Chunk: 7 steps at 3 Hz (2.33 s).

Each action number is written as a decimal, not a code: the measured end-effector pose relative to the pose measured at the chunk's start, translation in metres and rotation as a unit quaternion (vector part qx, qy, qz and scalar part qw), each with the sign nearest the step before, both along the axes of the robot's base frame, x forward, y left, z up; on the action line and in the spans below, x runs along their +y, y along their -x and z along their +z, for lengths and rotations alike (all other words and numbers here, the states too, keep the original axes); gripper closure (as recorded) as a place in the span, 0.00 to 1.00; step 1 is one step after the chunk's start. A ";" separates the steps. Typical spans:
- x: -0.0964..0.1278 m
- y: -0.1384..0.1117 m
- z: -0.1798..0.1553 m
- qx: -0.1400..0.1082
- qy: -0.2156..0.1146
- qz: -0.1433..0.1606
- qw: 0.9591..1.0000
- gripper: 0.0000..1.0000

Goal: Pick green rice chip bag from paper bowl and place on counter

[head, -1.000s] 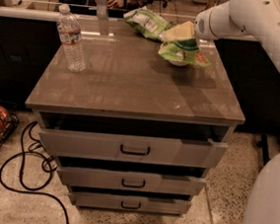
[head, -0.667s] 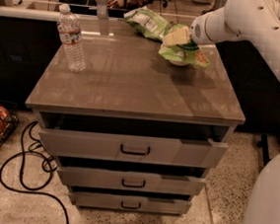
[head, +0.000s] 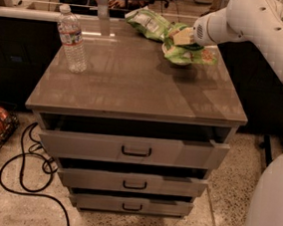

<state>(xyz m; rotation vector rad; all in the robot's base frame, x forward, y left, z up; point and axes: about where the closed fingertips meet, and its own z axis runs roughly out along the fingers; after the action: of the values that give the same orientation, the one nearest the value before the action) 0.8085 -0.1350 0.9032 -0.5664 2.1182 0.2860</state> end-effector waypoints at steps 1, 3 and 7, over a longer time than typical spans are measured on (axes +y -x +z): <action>0.002 -0.001 -0.003 0.002 0.000 0.002 1.000 0.95; 0.004 -0.001 -0.004 0.003 0.000 0.003 1.000 1.00; -0.039 0.045 0.151 -0.078 0.038 0.062 0.994 1.00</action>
Offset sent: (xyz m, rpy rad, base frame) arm 0.0005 0.0021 -0.0023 0.0001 0.0031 0.0028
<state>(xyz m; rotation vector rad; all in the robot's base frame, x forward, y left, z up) 0.7636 -0.1742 1.0540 -0.7430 1.9520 0.2236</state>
